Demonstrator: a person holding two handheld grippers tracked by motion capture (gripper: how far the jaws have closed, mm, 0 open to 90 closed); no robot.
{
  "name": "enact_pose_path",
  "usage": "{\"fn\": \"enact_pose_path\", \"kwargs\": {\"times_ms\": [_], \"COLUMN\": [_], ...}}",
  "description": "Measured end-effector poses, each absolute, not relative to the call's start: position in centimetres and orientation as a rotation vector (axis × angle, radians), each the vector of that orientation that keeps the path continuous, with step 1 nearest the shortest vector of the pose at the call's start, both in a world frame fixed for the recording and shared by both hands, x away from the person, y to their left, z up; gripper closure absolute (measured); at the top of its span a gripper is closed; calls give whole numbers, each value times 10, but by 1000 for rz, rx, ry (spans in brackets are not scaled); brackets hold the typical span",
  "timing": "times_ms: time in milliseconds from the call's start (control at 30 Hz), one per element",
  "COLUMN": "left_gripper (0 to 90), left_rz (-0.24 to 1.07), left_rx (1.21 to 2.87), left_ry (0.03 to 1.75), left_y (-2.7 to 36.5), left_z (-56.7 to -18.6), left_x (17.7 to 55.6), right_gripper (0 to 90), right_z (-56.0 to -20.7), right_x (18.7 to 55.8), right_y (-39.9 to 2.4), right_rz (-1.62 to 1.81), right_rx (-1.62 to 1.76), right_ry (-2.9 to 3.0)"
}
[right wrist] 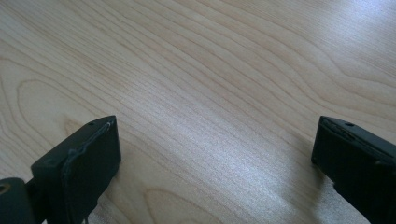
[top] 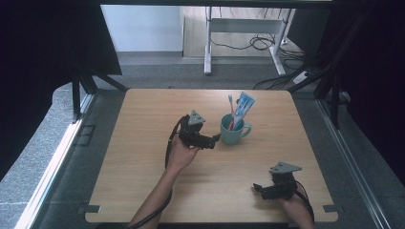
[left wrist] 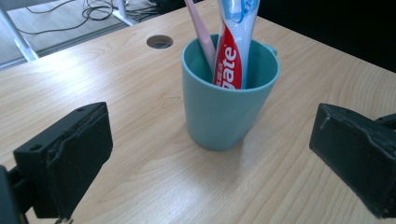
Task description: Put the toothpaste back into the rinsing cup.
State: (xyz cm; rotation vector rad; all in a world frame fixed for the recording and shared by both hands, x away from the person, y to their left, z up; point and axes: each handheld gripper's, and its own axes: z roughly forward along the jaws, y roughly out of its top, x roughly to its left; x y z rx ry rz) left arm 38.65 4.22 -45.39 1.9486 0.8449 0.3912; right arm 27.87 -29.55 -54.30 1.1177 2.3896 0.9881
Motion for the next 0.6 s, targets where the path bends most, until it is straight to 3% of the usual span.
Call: {"fn": "enact_pose_path", "kwargs": {"times_ms": [600], "left_gripper": [0], "left_rz": [420], "left_rx": [1965], "left_ry": [897], "left_y": [85], "left_z": [-458], "left_x": [362], "right_gripper": [8], "right_z": [-543], "right_x": [278], "right_y": [-295], "right_rz": [985], "right_rx": [1123], "right_ry": [2389]}}
